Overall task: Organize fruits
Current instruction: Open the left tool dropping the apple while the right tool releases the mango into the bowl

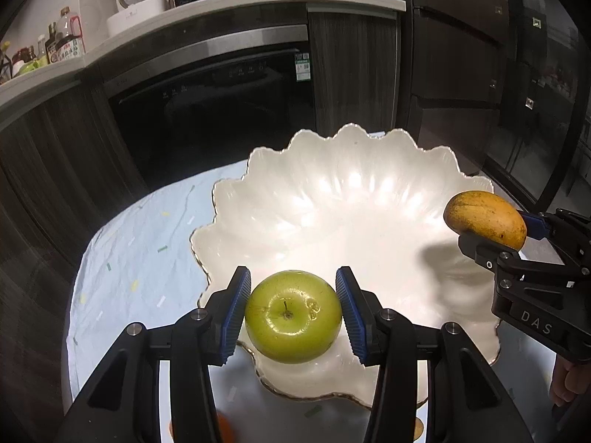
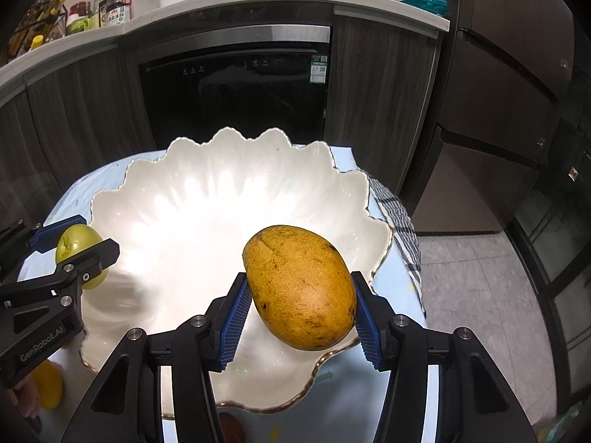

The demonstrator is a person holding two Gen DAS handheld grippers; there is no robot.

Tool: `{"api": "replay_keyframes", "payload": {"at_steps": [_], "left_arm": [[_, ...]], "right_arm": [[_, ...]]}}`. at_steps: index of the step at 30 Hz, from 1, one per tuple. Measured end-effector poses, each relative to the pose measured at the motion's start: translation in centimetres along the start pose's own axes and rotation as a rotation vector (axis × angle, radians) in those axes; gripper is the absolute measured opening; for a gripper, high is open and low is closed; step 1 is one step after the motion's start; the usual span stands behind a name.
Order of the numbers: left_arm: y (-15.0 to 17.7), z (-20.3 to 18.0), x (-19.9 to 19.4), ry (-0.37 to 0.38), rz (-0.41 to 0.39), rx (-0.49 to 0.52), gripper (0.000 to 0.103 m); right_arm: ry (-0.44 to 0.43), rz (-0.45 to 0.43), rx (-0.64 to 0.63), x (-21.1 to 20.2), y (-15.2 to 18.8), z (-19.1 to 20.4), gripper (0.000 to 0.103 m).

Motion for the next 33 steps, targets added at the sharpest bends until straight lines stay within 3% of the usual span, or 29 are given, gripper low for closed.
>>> {"api": "replay_keyframes", "payload": {"at_steps": [9, 12, 13, 14, 17, 26, 33], "left_arm": [[0.6, -0.2, 0.9, -0.008, 0.041, 0.002, 0.048], [0.7, -0.1, 1.1, -0.012, 0.055, -0.005, 0.048], [0.7, -0.1, 1.1, -0.014, 0.054, -0.005, 0.055], [0.7, -0.1, 0.9, -0.02, 0.044, -0.001, 0.065], [0.6, -0.2, 0.1, -0.04, 0.006, 0.004, 0.084], [0.6, 0.0, -0.8, -0.078, -0.011, -0.01, 0.097], [0.8, 0.3, -1.8, -0.085, -0.017, -0.026, 0.098]], "right_arm": [[0.028, 0.013, -0.031, 0.2, 0.0, 0.4, 0.054], [0.074, -0.031, -0.042, -0.8, -0.4, 0.3, 0.066], [0.086, -0.048, -0.038, -1.2, -0.5, 0.2, 0.072], [0.087, -0.055, -0.035, -1.4, -0.6, 0.1, 0.074], [0.085, -0.072, -0.027, -2.0, -0.7, -0.1, 0.077], [0.072, -0.079, -0.006, -2.6, -0.6, -0.3, 0.082], [0.06, -0.084, 0.003, -3.2, -0.2, -0.1, 0.083]]}}
Point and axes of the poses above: each gripper's, at about its wrist camera, not at the fingertips, and x roughly the way its jaws point, z to its left, y to its underside, the point moved 1 cm from there along x, roughly the way its jaws point, and after that the axes turned 3 degrees about -x, right-handed, at the moved point
